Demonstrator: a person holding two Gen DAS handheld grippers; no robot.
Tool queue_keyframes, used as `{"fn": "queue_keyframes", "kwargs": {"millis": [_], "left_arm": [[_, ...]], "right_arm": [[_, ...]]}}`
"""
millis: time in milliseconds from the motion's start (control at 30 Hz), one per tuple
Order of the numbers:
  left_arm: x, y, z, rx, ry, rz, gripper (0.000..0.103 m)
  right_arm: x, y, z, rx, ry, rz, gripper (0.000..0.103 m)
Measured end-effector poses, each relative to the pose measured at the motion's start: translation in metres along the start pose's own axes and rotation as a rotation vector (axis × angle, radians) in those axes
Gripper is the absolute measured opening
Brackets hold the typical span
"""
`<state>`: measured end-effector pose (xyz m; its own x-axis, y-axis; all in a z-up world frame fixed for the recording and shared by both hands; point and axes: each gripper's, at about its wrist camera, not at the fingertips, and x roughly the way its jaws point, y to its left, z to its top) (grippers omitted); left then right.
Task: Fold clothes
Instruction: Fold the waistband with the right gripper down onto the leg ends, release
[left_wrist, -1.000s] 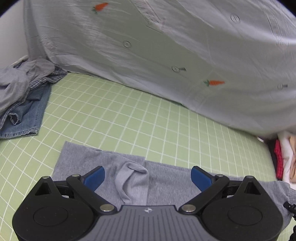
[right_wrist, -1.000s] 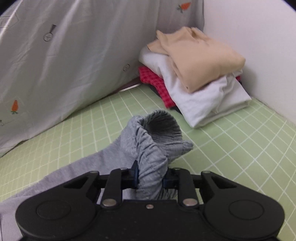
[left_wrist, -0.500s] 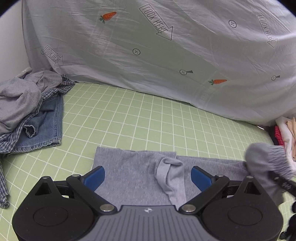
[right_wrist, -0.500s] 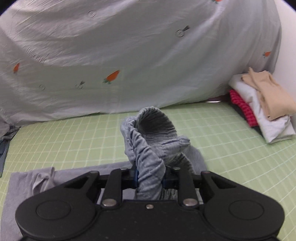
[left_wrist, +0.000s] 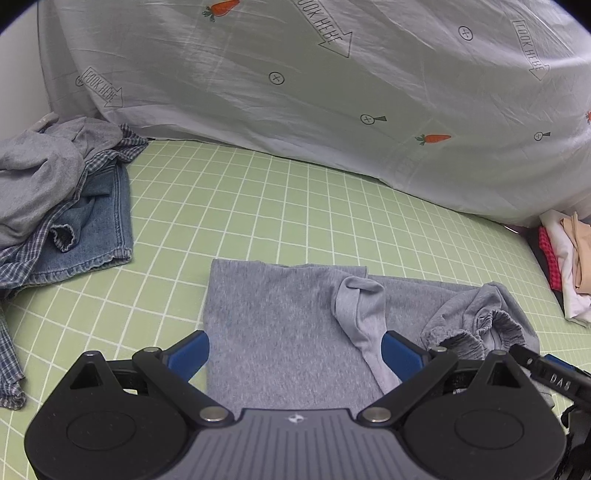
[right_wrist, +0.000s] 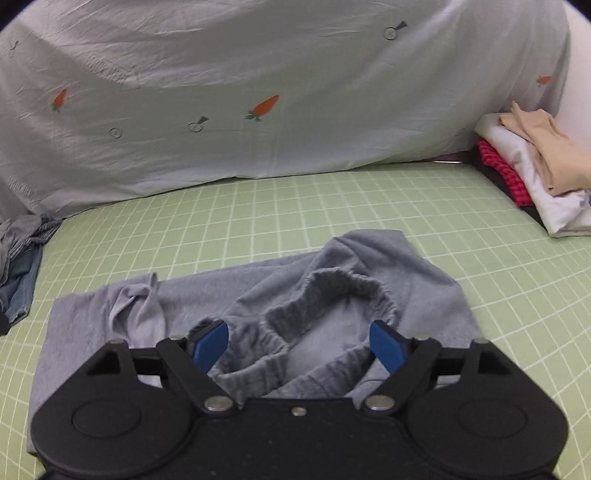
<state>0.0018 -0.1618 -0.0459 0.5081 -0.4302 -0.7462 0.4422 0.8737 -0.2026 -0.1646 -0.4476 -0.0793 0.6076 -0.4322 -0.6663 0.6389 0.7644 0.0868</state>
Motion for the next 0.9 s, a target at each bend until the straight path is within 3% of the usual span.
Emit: {"fn": "queue_keyframes", "kwargs": {"millis": [167, 367, 500, 567, 667, 833, 900], "left_arm": [[-0.004, 0.004, -0.002, 0.015, -0.003, 0.033, 0.099], [-0.003, 0.004, -0.001, 0.016, -0.004, 0.069, 0.099], [0.000, 0.003, -0.002, 0.000, 0.010, 0.074, 0.099], [0.002, 0.000, -0.004, -0.010, 0.025, 0.067, 0.099], [0.005, -0.004, -0.007, -0.025, 0.038, 0.064, 0.099], [0.010, -0.012, -0.011, -0.040, 0.058, 0.055, 0.099], [0.013, -0.014, -0.011, -0.044, 0.070, 0.048, 0.099]], "right_arm": [[0.037, -0.019, 0.005, 0.041, 0.050, -0.032, 0.071], [0.068, -0.017, 0.003, -0.031, 0.118, -0.071, 0.030], [0.069, -0.020, -0.002, 0.002, 0.135, -0.103, 0.033], [0.067, -0.019, -0.003, -0.007, 0.130, -0.081, 0.029], [0.060, -0.012, 0.000, -0.052, 0.110, -0.041, 0.006], [0.028, 0.029, 0.005, -0.201, 0.011, 0.102, 0.005], [0.024, 0.049, 0.001, -0.215, 0.021, 0.176, 0.005]]}}
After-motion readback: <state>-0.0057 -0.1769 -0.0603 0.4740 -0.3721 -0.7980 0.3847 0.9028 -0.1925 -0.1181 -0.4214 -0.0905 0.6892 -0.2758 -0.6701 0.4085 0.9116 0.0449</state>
